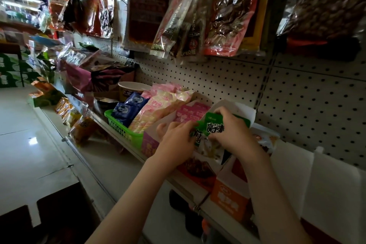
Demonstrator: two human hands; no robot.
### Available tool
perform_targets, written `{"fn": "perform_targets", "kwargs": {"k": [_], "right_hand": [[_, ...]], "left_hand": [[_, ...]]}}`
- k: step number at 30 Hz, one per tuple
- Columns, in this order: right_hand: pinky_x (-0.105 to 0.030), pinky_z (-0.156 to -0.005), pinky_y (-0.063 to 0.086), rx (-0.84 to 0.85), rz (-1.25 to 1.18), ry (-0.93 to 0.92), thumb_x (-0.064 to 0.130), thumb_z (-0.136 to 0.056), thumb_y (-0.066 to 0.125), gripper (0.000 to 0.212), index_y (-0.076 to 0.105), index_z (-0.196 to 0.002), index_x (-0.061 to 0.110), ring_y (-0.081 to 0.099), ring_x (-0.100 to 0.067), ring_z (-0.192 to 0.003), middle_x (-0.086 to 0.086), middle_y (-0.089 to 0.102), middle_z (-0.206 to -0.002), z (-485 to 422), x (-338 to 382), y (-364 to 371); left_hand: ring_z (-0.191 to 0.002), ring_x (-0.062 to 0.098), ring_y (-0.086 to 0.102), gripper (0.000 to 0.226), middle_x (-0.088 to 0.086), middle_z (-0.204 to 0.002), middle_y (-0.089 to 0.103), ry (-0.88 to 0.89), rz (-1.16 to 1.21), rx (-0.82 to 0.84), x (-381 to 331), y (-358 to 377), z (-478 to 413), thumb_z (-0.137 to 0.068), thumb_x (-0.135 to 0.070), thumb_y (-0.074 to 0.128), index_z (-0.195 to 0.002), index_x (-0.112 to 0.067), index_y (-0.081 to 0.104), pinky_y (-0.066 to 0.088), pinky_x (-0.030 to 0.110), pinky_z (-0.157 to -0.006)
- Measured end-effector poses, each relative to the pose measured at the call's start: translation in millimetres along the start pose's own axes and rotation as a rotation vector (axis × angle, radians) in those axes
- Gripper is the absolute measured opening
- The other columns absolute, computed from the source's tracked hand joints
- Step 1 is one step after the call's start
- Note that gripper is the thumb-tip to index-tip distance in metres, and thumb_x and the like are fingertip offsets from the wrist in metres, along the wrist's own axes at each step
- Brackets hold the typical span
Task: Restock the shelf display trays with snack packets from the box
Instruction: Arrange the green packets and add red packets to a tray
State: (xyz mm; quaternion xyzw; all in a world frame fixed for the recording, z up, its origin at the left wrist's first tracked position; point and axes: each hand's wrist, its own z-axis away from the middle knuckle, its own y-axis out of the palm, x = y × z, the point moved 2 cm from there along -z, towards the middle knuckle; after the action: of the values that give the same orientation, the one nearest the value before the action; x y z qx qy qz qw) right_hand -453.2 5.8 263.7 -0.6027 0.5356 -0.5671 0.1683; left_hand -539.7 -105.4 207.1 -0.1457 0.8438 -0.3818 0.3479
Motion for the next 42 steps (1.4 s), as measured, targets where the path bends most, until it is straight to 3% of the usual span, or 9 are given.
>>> {"fn": "perform_targets", "kwargs": {"k": [2, 5, 8, 14, 20, 24, 30, 36, 42], "right_hand": [[-0.037, -0.094, 0.038, -0.013, 0.131, 0.022, 0.022, -0.084, 0.071, 0.042, 0.042, -0.113, 0.032, 0.056, -0.018, -0.102, 0.009, 0.054, -0.093, 4.3, -2.1, -0.3], [-0.036, -0.087, 0.023, 0.000, 0.207, 0.081, 0.030, -0.085, 0.069, 0.038, 0.043, -0.113, 0.035, 0.049, -0.018, -0.113, 0.011, 0.053, -0.097, 12.2, -4.6, -2.4], [-0.038, -0.097, 0.021, 0.082, 0.303, 0.124, 0.033, -0.089, 0.064, 0.049, 0.042, -0.133, 0.034, 0.041, -0.019, -0.123, 0.006, 0.055, -0.125, 20.0, -4.6, 1.4], [-0.045, -0.104, 0.023, -0.060, 0.449, 0.084, 0.048, -0.093, 0.050, 0.032, 0.049, -0.119, 0.028, 0.032, -0.022, -0.127, 0.002, 0.045, -0.128, 19.3, -8.9, 3.6], [-0.037, -0.099, 0.027, -0.057, 0.405, -0.022, 0.022, -0.094, 0.056, 0.046, 0.046, -0.138, 0.034, 0.038, -0.019, -0.120, 0.004, 0.050, -0.123, 16.5, -7.5, 0.0], [-0.037, -0.099, 0.027, -0.068, 0.414, -0.026, 0.013, -0.096, 0.053, 0.047, 0.047, -0.138, 0.032, 0.040, -0.019, -0.121, 0.002, 0.049, -0.120, 17.4, -9.4, 0.1], [-0.041, -0.101, 0.025, -0.073, 0.455, 0.015, 0.010, -0.097, 0.047, 0.051, 0.040, -0.143, 0.030, 0.034, -0.022, -0.125, -0.002, 0.044, -0.128, 18.3, -9.7, 5.8], [-0.042, -0.107, 0.019, -0.139, 0.389, -0.012, 0.020, -0.094, 0.048, 0.049, 0.038, -0.142, 0.027, 0.024, -0.020, -0.131, 0.002, 0.037, -0.139, 25.9, 0.9, 9.2], [-0.033, -0.102, 0.025, -0.280, 0.232, -0.308, 0.025, -0.094, 0.051, 0.041, 0.047, -0.135, 0.021, 0.031, -0.019, -0.124, 0.002, 0.044, -0.133, 38.9, 50.5, 41.5]], "left_hand": [[-0.135, 0.015, 0.029, 0.053, -0.006, -0.134, 0.055, 0.022, 0.051, 0.004, 2.3, 0.7, 0.3, -0.095, -0.013, 0.045, -0.141, -0.038, 0.041, 0.011, 0.051, -0.117], [-0.137, 0.014, 0.026, 0.064, -0.006, -0.141, 0.050, 0.080, 0.057, 0.024, 6.3, 1.6, -1.1, -0.092, -0.004, 0.041, -0.143, -0.042, 0.038, 0.017, 0.053, -0.115], [-0.139, 0.016, 0.020, 0.066, -0.009, -0.149, 0.039, 0.102, -0.005, 0.037, 7.0, 3.9, -3.7, -0.093, -0.003, 0.040, -0.146, -0.041, 0.033, 0.012, 0.053, -0.116], [-0.143, 0.016, 0.019, 0.053, -0.011, -0.152, 0.035, 0.161, -0.120, 0.005, 2.3, 1.7, -9.9, -0.101, -0.020, 0.043, -0.149, -0.037, 0.028, -0.009, 0.037, -0.111], [-0.117, 0.022, 0.044, 0.018, -0.002, -0.114, 0.059, 0.099, -0.047, -0.137, 1.4, -6.4, -27.7, -0.095, -0.032, 0.055, -0.109, -0.029, 0.066, 0.032, 0.038, -0.104], [-0.123, 0.027, 0.039, 0.021, 0.003, -0.123, 0.056, 0.007, -0.037, -0.221, 0.8, -10.1, -29.4, -0.095, -0.031, 0.057, -0.112, -0.028, 0.069, 0.034, 0.040, -0.102], [-0.123, 0.021, 0.043, 0.037, -0.002, -0.131, 0.054, 0.103, -0.009, -0.014, -5.8, 3.7, -25.5, -0.098, -0.024, 0.048, -0.132, -0.037, 0.055, 0.030, 0.044, -0.108], [-0.125, 0.021, 0.041, 0.042, -0.001, -0.133, 0.054, 0.161, 0.056, -0.169, -0.3, -6.4, -7.7, -0.097, -0.019, 0.051, -0.138, -0.027, 0.051, 0.030, 0.033, -0.103], [-0.095, 0.006, 0.057, 0.024, -0.006, -0.105, 0.064, 0.211, 0.322, -0.484, 41.5, -31.8, 63.6, -0.088, -0.019, 0.053, -0.108, -0.014, 0.066, 0.043, 0.012, -0.085]]}}
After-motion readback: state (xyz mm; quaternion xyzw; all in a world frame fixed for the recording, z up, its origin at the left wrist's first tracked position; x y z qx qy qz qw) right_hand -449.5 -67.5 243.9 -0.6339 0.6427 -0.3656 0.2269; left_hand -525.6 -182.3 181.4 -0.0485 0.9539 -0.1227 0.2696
